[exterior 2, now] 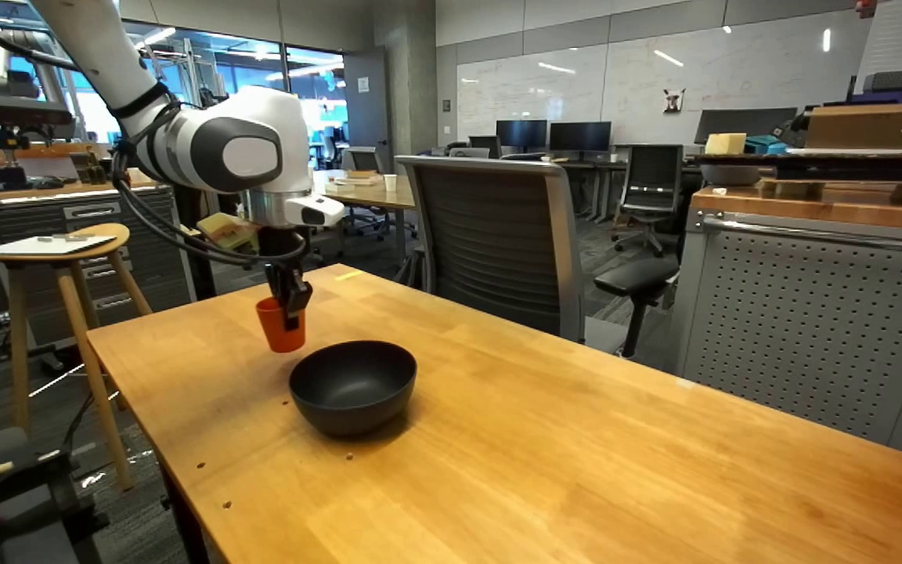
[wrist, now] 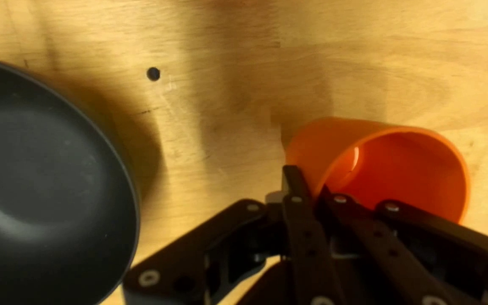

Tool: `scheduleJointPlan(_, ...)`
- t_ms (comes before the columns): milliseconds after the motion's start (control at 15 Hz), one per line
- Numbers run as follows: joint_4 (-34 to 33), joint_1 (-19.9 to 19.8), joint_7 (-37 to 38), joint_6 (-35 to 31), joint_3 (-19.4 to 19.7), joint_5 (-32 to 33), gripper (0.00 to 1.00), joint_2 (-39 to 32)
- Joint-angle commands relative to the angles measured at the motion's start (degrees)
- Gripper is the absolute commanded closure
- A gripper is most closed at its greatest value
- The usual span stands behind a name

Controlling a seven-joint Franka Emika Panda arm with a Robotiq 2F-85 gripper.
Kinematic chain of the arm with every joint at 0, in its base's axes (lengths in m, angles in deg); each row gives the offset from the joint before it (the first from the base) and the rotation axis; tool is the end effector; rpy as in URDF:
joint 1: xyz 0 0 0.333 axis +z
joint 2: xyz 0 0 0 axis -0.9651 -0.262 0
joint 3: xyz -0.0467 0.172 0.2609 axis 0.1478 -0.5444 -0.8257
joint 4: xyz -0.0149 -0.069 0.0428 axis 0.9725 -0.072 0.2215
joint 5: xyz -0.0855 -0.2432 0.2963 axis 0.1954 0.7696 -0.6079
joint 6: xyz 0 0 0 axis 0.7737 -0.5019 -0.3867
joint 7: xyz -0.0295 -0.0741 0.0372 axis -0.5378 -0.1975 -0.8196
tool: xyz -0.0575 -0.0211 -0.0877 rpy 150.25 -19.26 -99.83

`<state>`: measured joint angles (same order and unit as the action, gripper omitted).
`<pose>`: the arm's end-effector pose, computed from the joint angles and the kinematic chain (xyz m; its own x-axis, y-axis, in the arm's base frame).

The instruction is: Put the orange cup inside the black bowl

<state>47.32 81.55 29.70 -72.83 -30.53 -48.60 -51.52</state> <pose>0.5187 0.1307 0.2237 0.9940 -0.1092 -0.0072 -0.1094 -0.9916 -0.0691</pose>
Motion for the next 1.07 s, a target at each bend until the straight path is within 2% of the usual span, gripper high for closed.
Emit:
scheduleJointPlan(0,2.7,5.6,11.0,0.34,6.84,11.94,0.99,8.29)
scheduleJointPlan(267,3.16,7.06,25.28,3.8,11.98,31.85,0.99,14.57)
scheduleJointPlan(400,3.72,6.54,32.73,5.83,13.39,41.66,0.99,16.47)
scheduleJointPlan(467,4.32,5.87,36.74,7.03,13.58,46.49,0.99,17.19)
scheduleJointPlan(533,4.82,2.82,40.89,9.02,11.09,50.94,0.99,17.82)
scheduleJointPlan(600,5.49,2.02,44.5,11.19,10.74,54.31,0.99,18.13)
scheduleJointPlan(733,6.67,0.78,48.74,16.49,9.49,55.3,0.99,17.63)
scheduleJointPlan(800,7.73,0.01,46.67,15.89,9.22,51.43,0.99,16.98)
scheduleJointPlan(1000,10.59,-2.1,39.22,7.4,9.03,39.55,0.99,14.69)
